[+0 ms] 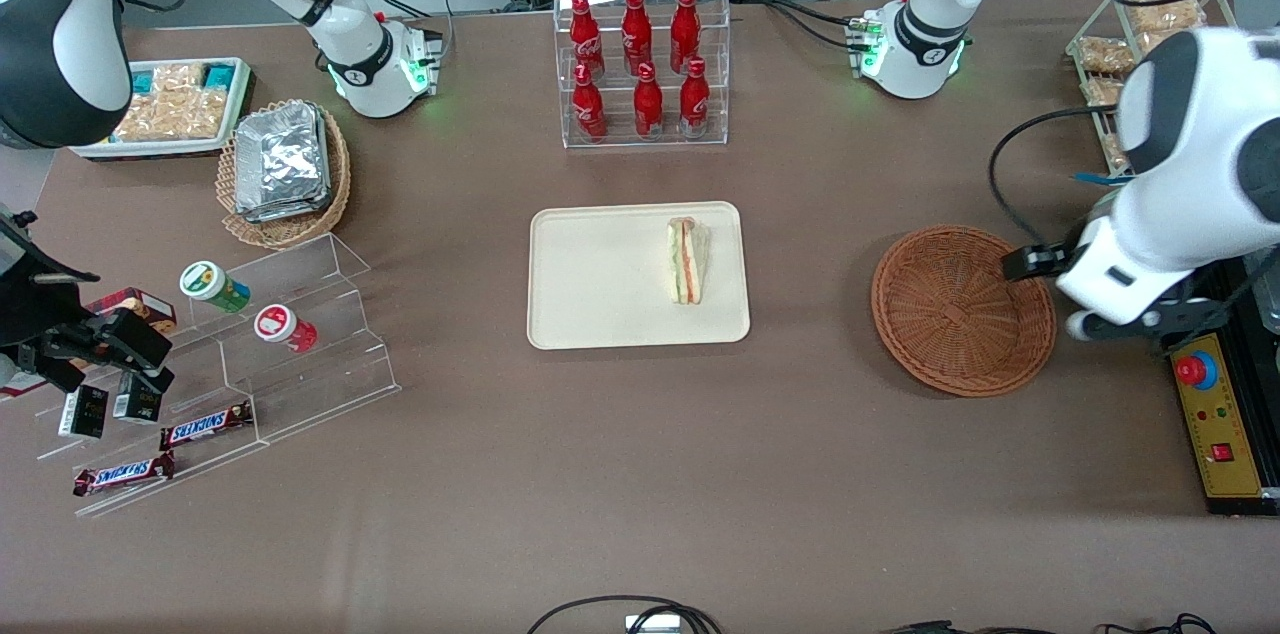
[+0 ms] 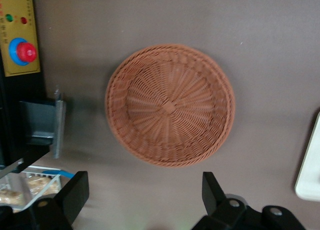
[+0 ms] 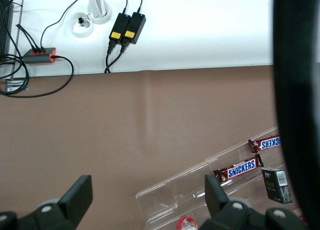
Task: Place sandwich from basket to tray
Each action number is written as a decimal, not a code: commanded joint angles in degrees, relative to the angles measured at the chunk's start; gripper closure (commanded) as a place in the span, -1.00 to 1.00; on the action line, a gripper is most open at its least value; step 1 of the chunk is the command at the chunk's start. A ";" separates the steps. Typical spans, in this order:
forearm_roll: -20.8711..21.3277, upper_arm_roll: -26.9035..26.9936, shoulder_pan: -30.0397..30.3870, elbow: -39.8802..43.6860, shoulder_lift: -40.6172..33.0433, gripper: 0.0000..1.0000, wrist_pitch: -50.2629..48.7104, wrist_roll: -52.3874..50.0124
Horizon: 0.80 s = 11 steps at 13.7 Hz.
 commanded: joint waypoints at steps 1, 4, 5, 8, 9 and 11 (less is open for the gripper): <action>-1.76 -0.66 3.07 2.78 -2.60 -0.99 -5.27 7.69; -1.76 -0.05 2.64 6.05 -3.90 -0.99 -8.19 9.38; -1.76 -0.05 2.29 5.88 -4.87 -0.99 -8.36 9.29; -2.89 2.31 -1.31 5.79 -7.60 -0.99 -9.68 9.21; -4.73 3.54 -1.93 5.79 -8.13 -0.99 -9.77 9.38; -5.71 4.34 -2.11 5.44 -8.75 -0.99 -10.12 10.34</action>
